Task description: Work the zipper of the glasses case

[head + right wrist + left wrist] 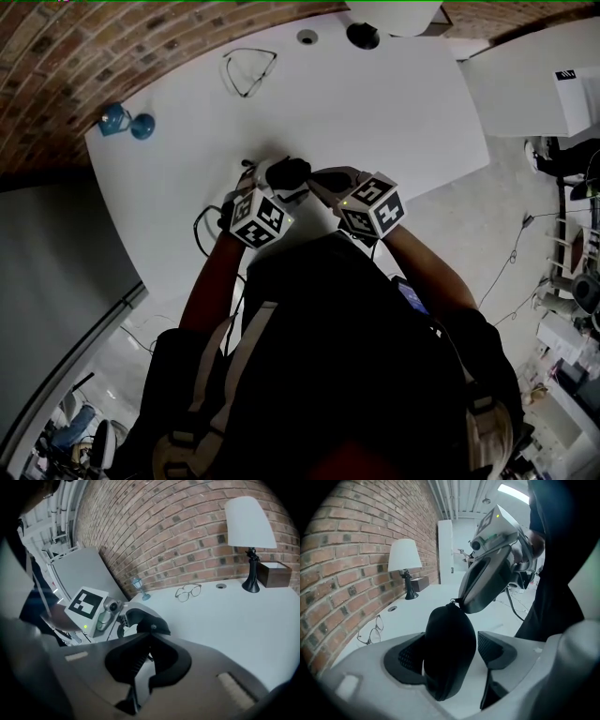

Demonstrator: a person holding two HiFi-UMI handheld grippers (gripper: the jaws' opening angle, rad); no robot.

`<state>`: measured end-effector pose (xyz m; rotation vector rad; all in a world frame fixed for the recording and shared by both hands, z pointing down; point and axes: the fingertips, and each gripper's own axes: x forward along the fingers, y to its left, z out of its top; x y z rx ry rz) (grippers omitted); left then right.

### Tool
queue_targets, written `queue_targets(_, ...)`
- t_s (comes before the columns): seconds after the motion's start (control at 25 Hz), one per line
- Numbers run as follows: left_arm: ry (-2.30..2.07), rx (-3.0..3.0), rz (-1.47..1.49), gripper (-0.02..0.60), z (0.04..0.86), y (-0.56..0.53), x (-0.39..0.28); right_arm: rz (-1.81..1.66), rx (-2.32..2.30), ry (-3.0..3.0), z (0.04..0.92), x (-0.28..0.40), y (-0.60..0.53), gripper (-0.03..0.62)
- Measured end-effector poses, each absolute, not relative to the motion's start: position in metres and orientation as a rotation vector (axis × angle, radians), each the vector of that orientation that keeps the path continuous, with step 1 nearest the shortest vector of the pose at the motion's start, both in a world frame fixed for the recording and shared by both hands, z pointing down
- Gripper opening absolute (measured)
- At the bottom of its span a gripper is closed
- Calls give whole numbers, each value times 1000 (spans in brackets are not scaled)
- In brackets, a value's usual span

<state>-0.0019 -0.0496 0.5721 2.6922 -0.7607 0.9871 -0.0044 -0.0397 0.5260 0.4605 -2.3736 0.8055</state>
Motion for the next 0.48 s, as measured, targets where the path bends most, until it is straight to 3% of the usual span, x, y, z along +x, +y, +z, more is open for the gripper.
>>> queue_targets(0.16,-745,2730,1031,293,573,-52,-6,822,428,-2378,525,-9,-33,3)
queue_targets(0.48,-641,2774,1036,288,573,-40,-8,923,388,-2379,525,-4,-26,3)
